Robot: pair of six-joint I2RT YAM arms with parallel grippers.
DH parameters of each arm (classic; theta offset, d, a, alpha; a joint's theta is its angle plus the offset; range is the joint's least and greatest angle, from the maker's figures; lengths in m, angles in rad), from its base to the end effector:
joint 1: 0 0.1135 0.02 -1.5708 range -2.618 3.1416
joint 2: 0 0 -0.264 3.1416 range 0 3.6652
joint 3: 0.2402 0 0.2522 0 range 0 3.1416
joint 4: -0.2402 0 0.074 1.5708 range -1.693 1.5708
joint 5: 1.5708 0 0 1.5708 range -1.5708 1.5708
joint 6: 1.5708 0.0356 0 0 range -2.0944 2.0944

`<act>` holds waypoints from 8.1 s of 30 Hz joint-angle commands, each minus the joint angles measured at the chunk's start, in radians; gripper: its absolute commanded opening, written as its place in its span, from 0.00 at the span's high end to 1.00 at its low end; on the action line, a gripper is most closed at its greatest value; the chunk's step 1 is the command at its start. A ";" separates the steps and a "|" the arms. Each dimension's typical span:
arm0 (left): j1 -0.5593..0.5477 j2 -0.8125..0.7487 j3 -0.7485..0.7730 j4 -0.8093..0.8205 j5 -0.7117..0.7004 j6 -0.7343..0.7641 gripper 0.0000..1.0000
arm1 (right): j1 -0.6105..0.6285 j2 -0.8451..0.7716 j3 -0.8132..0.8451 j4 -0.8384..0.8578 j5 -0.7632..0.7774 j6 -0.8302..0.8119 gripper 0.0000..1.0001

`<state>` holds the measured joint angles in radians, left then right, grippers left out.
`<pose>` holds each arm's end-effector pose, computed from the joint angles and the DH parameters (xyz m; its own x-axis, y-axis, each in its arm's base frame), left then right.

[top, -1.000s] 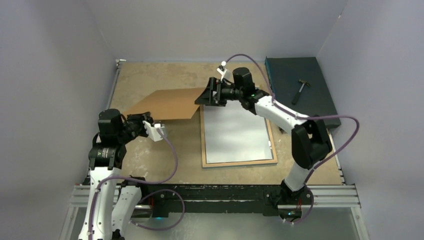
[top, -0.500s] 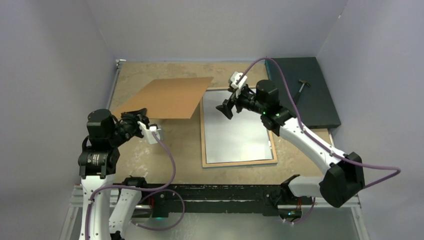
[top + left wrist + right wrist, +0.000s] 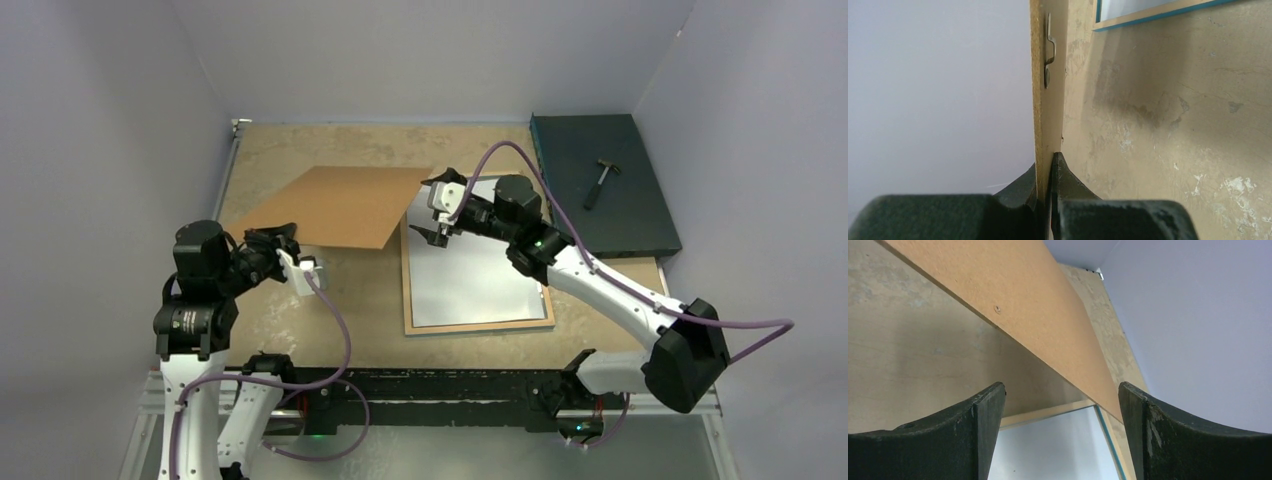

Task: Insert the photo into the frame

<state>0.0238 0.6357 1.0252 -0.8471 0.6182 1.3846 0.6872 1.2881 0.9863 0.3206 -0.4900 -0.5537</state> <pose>0.1043 -0.0182 0.3733 0.4100 0.8108 -0.4177 0.5267 0.1634 0.8342 0.2240 0.2055 0.3535 0.4980 -0.1915 -0.8458 -0.7778 0.3325 -0.5333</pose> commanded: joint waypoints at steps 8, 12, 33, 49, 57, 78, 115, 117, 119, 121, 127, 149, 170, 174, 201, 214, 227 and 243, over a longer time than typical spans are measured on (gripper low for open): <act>0.002 -0.008 0.084 0.103 0.062 0.049 1.00 | 0.030 0.107 0.038 0.189 -0.024 -0.097 0.33; 0.002 -0.010 0.093 0.103 0.058 0.043 1.00 | 0.035 0.116 0.020 0.252 -0.015 -0.105 0.45; 0.002 -0.004 0.079 0.303 0.042 -0.098 0.59 | 0.061 0.095 0.030 0.349 -0.059 0.057 1.00; 0.003 0.136 0.234 0.648 -0.223 -0.674 0.24 | 0.036 0.180 0.227 0.221 0.057 0.644 1.00; 0.002 0.325 0.480 0.464 -0.433 -0.888 0.20 | -0.075 0.264 0.311 0.203 0.018 0.997 1.00; 0.002 0.423 0.255 0.314 -0.472 -1.029 0.27 | -0.626 0.116 -0.006 0.171 -0.449 1.634 1.00; 0.002 0.542 0.024 0.427 -0.290 -1.081 0.40 | -0.877 0.230 -0.084 -0.063 -0.447 1.372 1.00; 0.002 0.545 0.025 0.425 -0.294 -1.079 0.41 | -0.865 0.236 -0.079 -0.068 -0.440 1.365 1.00; 0.002 0.545 0.025 0.424 -0.299 -1.074 0.41 | -0.852 0.243 -0.076 -0.068 -0.435 1.365 1.00; 0.001 0.545 0.024 0.423 -0.305 -1.070 0.41 | -0.838 0.252 -0.077 -0.061 -0.435 1.370 1.00; 0.001 0.543 0.024 0.425 -0.310 -1.063 0.41 | -0.813 0.277 -0.075 -0.037 -0.426 1.383 1.00; 0.002 0.538 0.012 0.434 -0.322 -1.058 0.42 | -0.737 0.361 -0.065 -0.024 -0.373 1.342 1.00; 0.001 0.692 -0.088 0.476 -0.379 -1.037 0.43 | -0.392 0.368 -0.246 0.256 -0.040 1.559 1.00; -0.002 0.739 -0.123 0.514 -0.368 -1.052 0.44 | -0.362 0.418 -0.176 0.135 0.024 1.466 1.00; -0.015 0.688 -0.188 0.521 -0.368 -1.035 0.47 | -0.231 0.406 0.124 -0.457 0.543 1.137 0.06; -0.015 0.679 -0.171 0.502 -0.373 -1.036 0.47 | -0.135 0.369 0.162 -0.490 0.675 1.116 0.16; -0.015 0.670 -0.155 0.499 -0.376 -1.042 0.48 | -0.129 0.411 0.064 -0.434 0.658 1.151 1.00; -0.015 0.672 -0.142 0.499 -0.369 -1.046 0.48 | -0.130 0.522 -0.018 -0.407 0.683 1.173 1.00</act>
<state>0.0162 1.3289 0.8452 -0.3603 0.2398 0.3347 0.5552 1.7439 1.0084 -0.0711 0.1505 0.6033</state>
